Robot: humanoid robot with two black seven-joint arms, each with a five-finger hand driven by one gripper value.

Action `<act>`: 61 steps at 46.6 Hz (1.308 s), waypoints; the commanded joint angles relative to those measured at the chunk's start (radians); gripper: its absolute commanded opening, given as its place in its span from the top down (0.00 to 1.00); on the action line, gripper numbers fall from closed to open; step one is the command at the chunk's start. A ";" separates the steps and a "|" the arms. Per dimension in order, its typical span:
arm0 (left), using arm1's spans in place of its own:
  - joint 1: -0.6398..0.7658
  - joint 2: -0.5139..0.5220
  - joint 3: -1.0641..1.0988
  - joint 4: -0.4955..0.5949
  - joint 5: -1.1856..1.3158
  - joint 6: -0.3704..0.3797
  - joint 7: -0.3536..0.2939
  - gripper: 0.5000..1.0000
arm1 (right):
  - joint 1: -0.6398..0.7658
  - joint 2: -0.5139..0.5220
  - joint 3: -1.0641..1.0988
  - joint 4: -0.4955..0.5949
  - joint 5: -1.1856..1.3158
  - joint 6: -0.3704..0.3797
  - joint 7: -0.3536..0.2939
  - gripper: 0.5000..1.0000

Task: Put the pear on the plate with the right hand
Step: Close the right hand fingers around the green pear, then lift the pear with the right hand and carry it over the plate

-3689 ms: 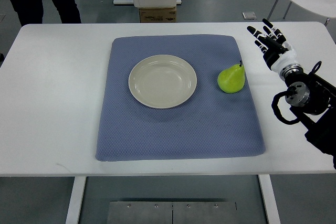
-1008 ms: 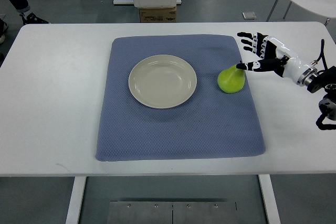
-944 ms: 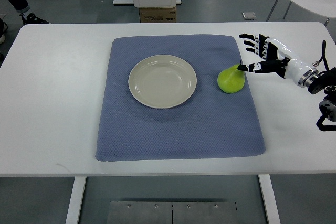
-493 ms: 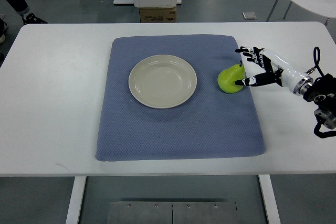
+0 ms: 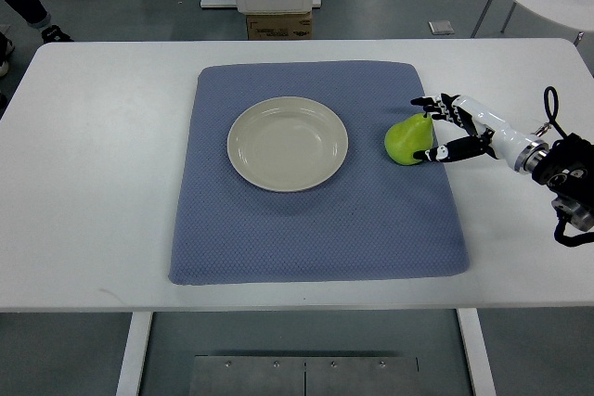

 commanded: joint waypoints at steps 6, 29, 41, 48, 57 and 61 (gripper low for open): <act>0.000 0.000 0.000 0.001 0.000 0.000 0.000 0.00 | 0.006 0.012 -0.024 -0.001 0.000 -0.006 0.001 0.20; 0.000 0.000 0.001 0.001 0.000 0.000 0.000 0.00 | 0.023 0.035 -0.051 0.002 0.000 -0.006 -0.002 0.20; -0.002 0.000 0.000 0.001 0.000 0.000 0.000 0.00 | 0.032 0.035 -0.081 0.000 -0.002 -0.006 -0.002 0.33; 0.000 0.000 0.001 0.001 0.000 0.000 0.000 0.00 | 0.040 0.035 -0.099 -0.001 -0.002 -0.006 0.002 0.52; 0.000 0.000 0.000 0.001 0.000 0.000 0.000 0.00 | 0.051 0.037 -0.101 -0.001 -0.002 -0.007 0.013 1.00; 0.000 0.000 0.000 0.001 0.000 0.000 0.000 0.00 | 0.055 0.035 -0.101 -0.001 -0.002 -0.007 0.019 1.00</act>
